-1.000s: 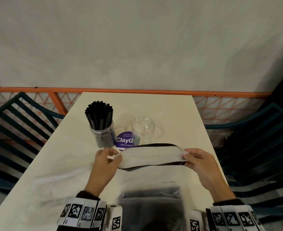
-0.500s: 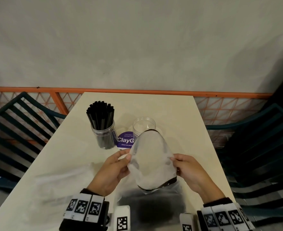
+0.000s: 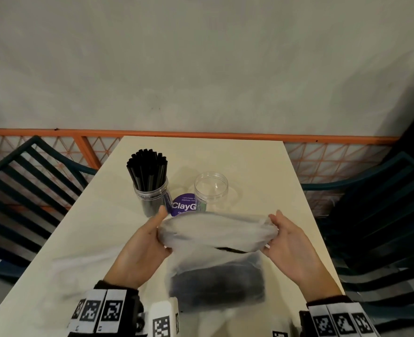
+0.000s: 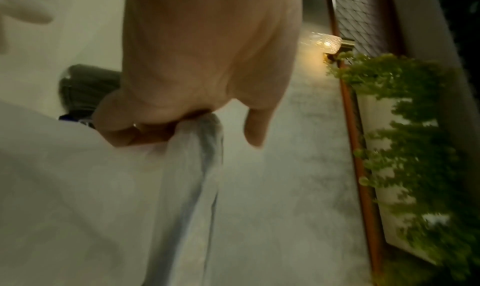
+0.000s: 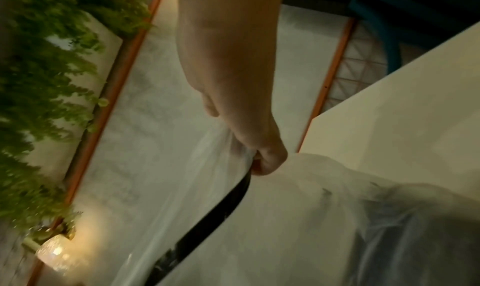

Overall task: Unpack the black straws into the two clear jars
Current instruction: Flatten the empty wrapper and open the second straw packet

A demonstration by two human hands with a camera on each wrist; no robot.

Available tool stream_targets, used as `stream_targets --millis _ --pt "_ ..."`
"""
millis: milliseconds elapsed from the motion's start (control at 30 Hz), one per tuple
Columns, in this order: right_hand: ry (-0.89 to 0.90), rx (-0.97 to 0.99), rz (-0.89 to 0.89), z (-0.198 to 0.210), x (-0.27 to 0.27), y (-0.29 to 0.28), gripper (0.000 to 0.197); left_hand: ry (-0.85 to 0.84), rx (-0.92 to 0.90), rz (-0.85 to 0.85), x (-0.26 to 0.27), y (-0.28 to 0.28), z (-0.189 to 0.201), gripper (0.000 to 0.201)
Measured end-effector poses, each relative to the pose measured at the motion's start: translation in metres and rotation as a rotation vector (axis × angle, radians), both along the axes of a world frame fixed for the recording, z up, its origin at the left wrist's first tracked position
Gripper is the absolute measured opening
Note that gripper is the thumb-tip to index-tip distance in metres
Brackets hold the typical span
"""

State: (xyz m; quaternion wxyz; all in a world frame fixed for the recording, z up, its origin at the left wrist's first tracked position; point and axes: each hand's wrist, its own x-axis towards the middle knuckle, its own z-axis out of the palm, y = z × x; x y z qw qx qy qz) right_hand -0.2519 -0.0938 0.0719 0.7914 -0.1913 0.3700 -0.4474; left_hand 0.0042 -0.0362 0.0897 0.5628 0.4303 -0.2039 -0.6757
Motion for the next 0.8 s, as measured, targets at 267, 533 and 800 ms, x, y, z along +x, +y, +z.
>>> stream_targets --millis 267,533,800 --pt "0.639 -0.311 -0.208 0.001 0.006 -0.005 0.039 -0.464 -0.016 0.245 -0.018 -0.001 -0.010 0.031" --pt "1.009 -0.408 -0.231 0.003 -0.010 -0.006 0.016 -1.103 0.045 0.277 -0.003 0.004 -0.031 0.016" --pt "0.577 -0.192 0.082 0.000 0.007 -0.001 0.016 -0.308 0.067 0.041 -0.012 0.000 -0.026 0.013"
